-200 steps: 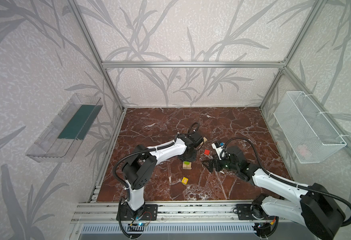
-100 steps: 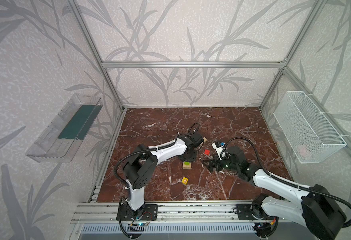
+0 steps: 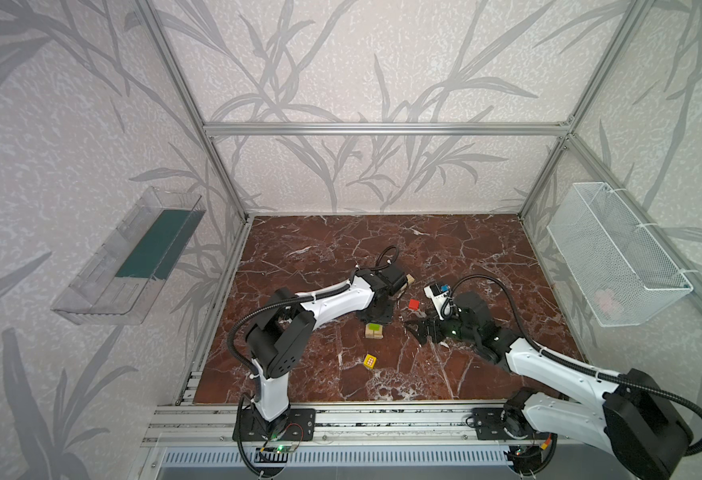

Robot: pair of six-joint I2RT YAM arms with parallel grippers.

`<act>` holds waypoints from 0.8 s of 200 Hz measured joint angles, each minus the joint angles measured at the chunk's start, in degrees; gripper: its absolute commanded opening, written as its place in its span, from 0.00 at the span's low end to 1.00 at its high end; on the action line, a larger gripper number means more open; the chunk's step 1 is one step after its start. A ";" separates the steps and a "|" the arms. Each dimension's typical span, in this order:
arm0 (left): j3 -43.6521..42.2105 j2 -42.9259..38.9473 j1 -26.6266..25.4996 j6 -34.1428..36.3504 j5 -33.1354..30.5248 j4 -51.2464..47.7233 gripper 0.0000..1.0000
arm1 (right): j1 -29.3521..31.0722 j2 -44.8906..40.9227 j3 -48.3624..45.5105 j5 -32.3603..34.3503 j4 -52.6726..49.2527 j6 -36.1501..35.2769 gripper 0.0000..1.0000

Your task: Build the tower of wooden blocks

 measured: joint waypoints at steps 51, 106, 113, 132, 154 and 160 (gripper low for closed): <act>0.00 -0.50 -0.04 -0.61 0.46 0.24 0.49 | -0.17 -0.35 -0.02 0.83 -0.24 0.09 0.99; 0.02 -8.70 -0.04 -0.31 -1.14 0.07 0.57 | -1.55 -0.20 5.95 4.61 -11.65 3.98 0.99; 0.02 -10.05 -0.04 -0.24 -1.55 -0.02 0.58 | -1.55 0.59 8.22 5.46 -13.77 4.44 0.99; -0.02 -13.81 -0.02 0.17 -3.26 -0.28 0.59 | -1.53 4.11 14.95 7.96 -19.06 6.45 0.99; -1.90 -18.38 0.09 1.11 -5.01 1.33 0.61 | -1.55 10.67 22.40 11.61 -24.37 8.96 1.00; -3.06 -19.82 0.11 1.25 -5.38 1.90 0.61 | -1.55 12.63 24.15 12.28 -25.53 9.49 0.99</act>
